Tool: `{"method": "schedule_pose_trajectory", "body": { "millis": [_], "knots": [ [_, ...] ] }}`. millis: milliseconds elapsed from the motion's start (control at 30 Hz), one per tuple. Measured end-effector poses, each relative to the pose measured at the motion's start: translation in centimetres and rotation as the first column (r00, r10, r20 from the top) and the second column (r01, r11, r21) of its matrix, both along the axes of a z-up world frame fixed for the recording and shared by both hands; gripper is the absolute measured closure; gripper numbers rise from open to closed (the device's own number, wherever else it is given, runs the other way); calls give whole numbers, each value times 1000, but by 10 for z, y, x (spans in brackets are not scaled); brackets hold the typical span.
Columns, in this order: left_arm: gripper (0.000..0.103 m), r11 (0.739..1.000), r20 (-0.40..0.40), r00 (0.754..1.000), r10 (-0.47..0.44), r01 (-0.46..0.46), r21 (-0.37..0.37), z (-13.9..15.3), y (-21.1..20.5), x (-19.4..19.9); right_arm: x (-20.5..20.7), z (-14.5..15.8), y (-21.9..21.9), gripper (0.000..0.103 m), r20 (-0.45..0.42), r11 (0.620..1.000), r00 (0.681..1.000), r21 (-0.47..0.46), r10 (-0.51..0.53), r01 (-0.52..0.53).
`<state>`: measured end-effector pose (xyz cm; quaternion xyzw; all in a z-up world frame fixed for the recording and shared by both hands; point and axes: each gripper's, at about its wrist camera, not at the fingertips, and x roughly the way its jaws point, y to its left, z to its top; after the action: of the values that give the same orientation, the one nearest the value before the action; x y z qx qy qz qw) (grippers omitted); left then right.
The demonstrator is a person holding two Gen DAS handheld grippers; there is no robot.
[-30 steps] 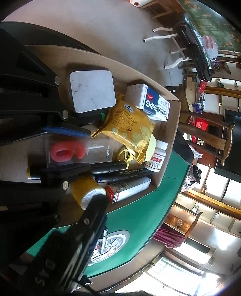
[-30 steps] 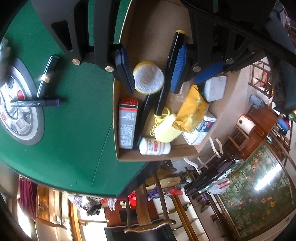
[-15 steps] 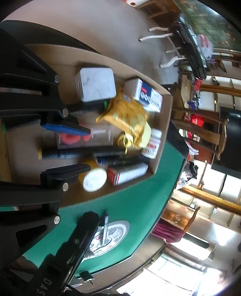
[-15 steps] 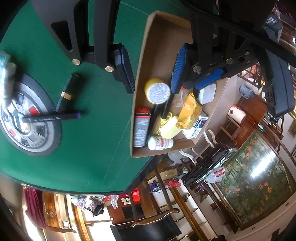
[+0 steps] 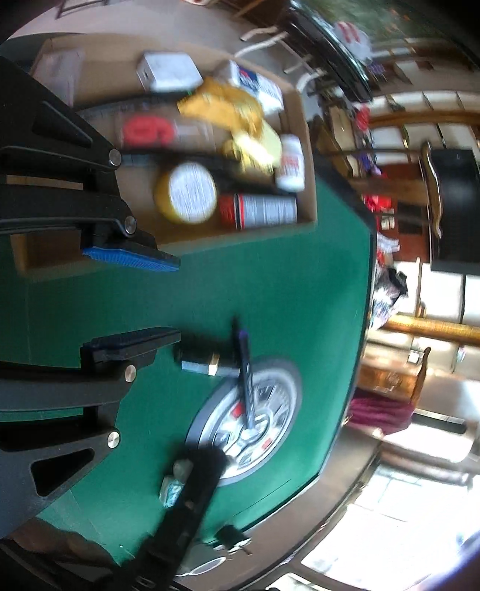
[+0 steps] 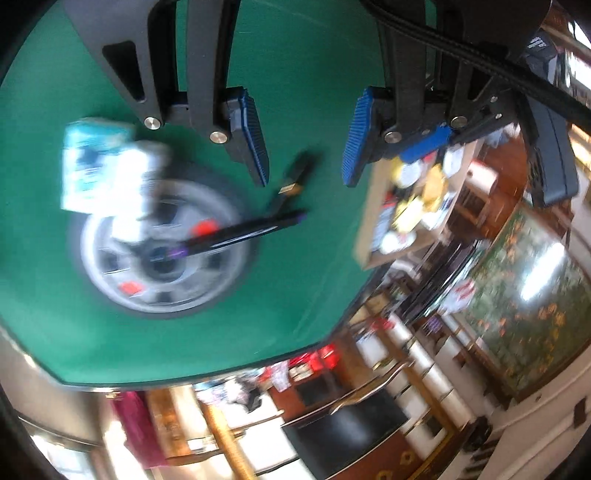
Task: Organize objects
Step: 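Grasp the gold-banded black marker with the left gripper while the right grasps the white bottle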
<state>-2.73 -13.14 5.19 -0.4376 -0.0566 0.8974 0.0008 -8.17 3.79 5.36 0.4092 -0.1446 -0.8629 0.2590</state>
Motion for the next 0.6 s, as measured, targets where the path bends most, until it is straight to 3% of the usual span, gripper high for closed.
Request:
{"method": "schedule_pose_trajectory", "body": {
  "millis": [267,433,533,600],
  "knots": [
    [76,998,103,993,-56,60,-37,-21,48,-59,-29,-7,83,64,52,973,973,-24,-226,228],
    [76,992,160,985,-56,73,-101,-41,63,-84,-38,-14,86,64,99,970,965,-9,-243,245],
    [76,993,141,989,-38,53,-106,-44,60,-88,-42,-19,83,64,107,972,966,25,-237,236],
    [83,994,130,991,-39,52,-98,-42,59,-84,-46,-24,80,64,111,972,966,43,-232,229]
  ]
}}
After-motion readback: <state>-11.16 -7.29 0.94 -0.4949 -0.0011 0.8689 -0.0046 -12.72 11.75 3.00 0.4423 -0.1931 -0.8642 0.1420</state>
